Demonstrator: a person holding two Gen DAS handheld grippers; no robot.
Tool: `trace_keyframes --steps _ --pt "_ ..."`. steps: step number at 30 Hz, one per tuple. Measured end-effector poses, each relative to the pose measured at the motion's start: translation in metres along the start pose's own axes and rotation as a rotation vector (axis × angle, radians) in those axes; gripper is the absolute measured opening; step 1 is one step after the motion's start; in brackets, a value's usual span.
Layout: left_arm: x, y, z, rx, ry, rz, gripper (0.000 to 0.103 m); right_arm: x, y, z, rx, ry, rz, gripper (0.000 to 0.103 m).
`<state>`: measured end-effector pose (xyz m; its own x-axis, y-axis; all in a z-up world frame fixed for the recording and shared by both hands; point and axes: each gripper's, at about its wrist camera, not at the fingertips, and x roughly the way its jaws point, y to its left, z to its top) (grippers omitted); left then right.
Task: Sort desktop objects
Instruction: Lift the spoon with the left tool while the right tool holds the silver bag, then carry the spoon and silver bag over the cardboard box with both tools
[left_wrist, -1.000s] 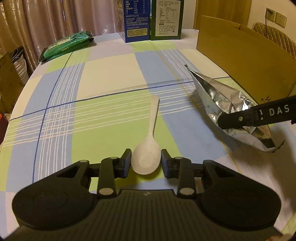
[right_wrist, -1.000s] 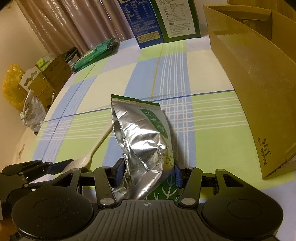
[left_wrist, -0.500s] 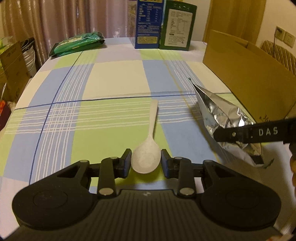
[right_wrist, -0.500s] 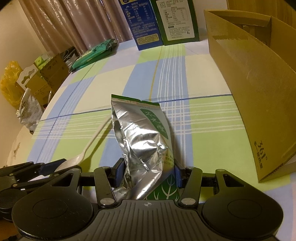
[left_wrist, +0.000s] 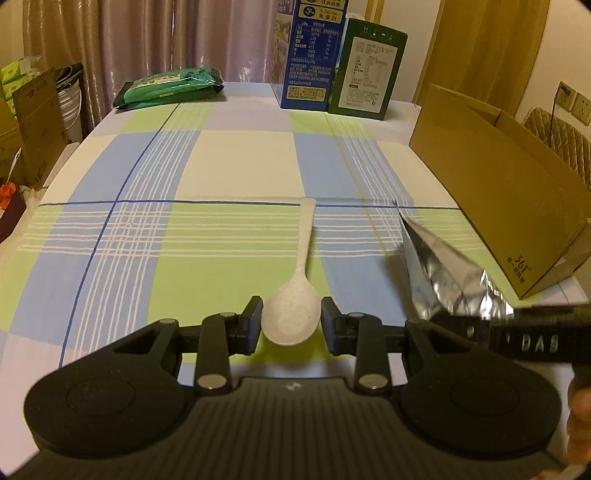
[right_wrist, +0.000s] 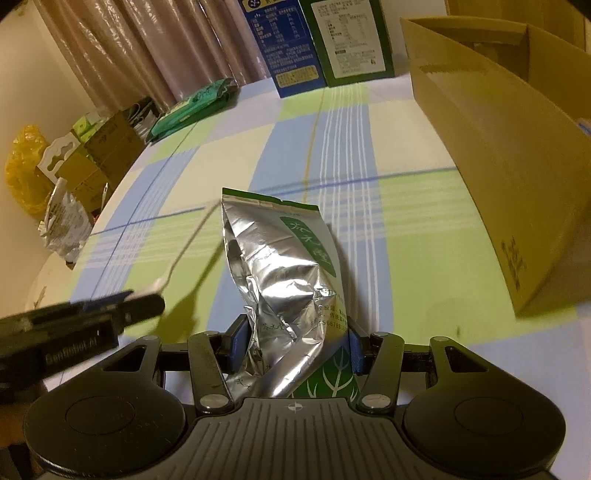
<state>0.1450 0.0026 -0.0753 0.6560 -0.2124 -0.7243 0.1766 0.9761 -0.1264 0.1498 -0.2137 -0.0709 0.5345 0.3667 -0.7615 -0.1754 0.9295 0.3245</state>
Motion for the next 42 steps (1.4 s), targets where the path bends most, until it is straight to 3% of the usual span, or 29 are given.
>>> trace_keyframes --steps 10,20,31,42 --pt "-0.034 -0.011 -0.001 -0.048 -0.042 0.004 0.028 -0.035 0.001 -0.02 0.011 -0.018 0.004 0.049" --pt "-0.076 -0.033 0.001 -0.075 -0.091 0.005 0.028 -0.084 -0.002 -0.017 0.041 -0.104 0.009 0.049" --pt "-0.11 -0.079 0.02 0.005 -0.154 -0.026 0.028 -0.14 -0.01 0.004 0.052 -0.222 -0.025 0.049" --pt "-0.11 -0.127 0.034 0.075 -0.168 -0.088 0.028 -0.183 -0.044 0.015 0.111 -0.302 -0.075 0.049"
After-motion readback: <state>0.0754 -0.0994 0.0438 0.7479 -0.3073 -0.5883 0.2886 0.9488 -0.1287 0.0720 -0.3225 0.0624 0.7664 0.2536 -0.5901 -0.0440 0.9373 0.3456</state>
